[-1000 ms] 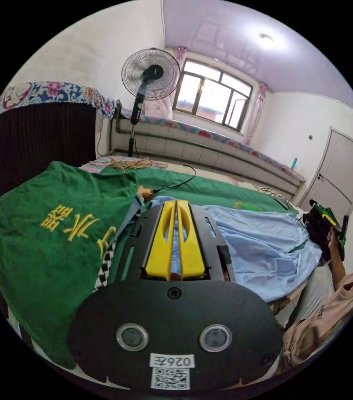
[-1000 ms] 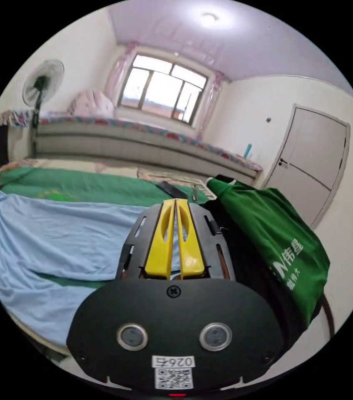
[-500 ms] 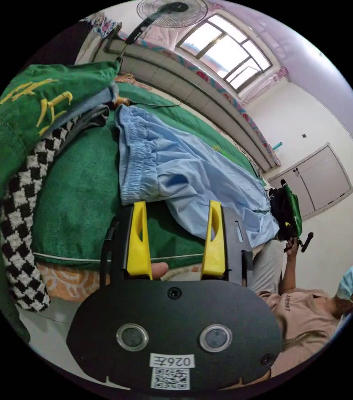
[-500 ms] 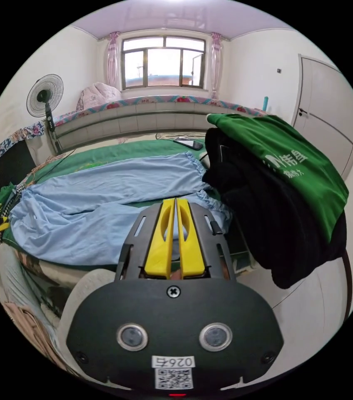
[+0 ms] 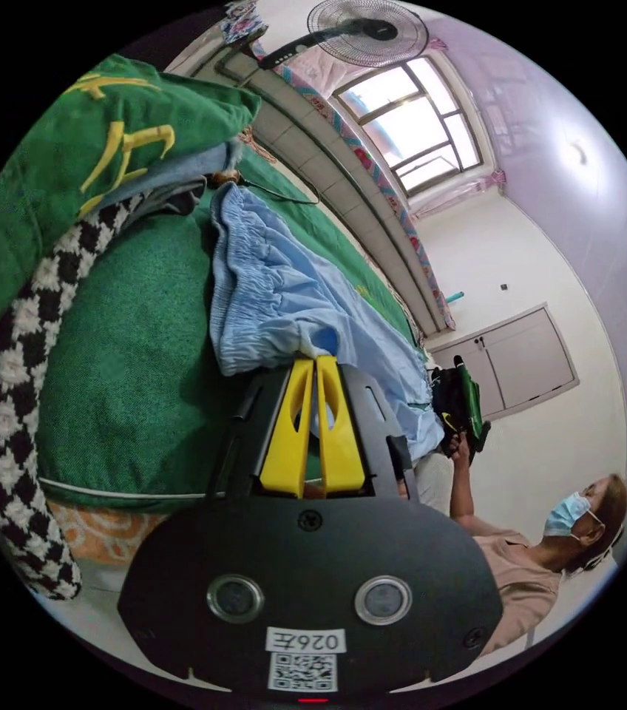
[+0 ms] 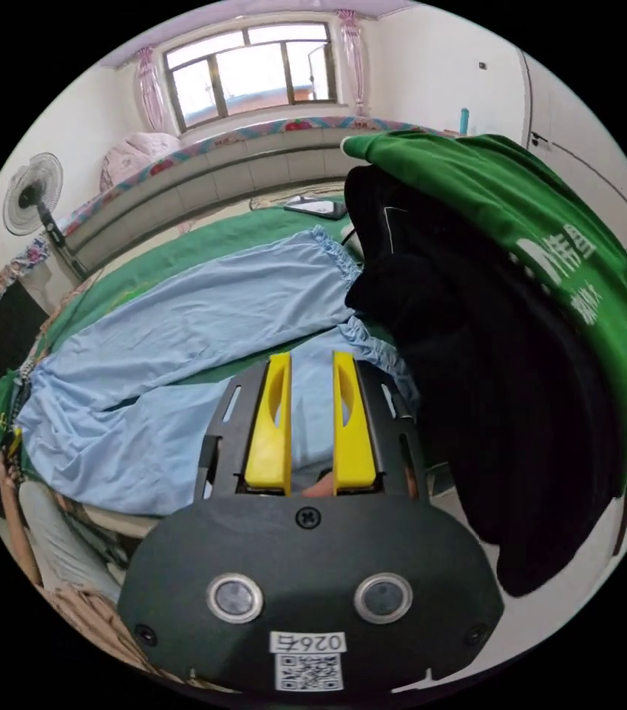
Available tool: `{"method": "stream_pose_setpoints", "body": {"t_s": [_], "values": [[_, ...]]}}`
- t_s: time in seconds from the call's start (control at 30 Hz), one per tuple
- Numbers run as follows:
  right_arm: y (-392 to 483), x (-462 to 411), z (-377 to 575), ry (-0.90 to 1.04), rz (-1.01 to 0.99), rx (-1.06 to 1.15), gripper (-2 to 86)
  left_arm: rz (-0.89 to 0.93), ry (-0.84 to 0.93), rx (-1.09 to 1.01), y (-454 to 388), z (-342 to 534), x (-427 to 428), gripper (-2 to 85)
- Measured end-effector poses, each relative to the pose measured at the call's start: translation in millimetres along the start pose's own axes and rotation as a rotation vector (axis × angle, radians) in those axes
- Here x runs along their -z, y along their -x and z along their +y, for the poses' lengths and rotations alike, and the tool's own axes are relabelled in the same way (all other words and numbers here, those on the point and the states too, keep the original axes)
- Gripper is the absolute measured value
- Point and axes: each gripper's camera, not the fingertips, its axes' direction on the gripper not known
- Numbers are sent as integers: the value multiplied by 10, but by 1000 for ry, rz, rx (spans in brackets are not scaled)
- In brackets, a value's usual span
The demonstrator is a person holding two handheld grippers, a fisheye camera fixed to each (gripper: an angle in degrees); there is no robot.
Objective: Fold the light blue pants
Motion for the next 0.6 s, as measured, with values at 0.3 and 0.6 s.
{"method": "stream_pose_setpoints", "body": {"t_s": [0.3, 0.6], "values": [[209, -241, -64, 63, 134, 23, -9, 133, -137, 64, 185, 195, 536, -8], [-173, 1378, 733, -459, -106, -220, -15, 219, -218, 90, 346, 416, 899, -8]]}}
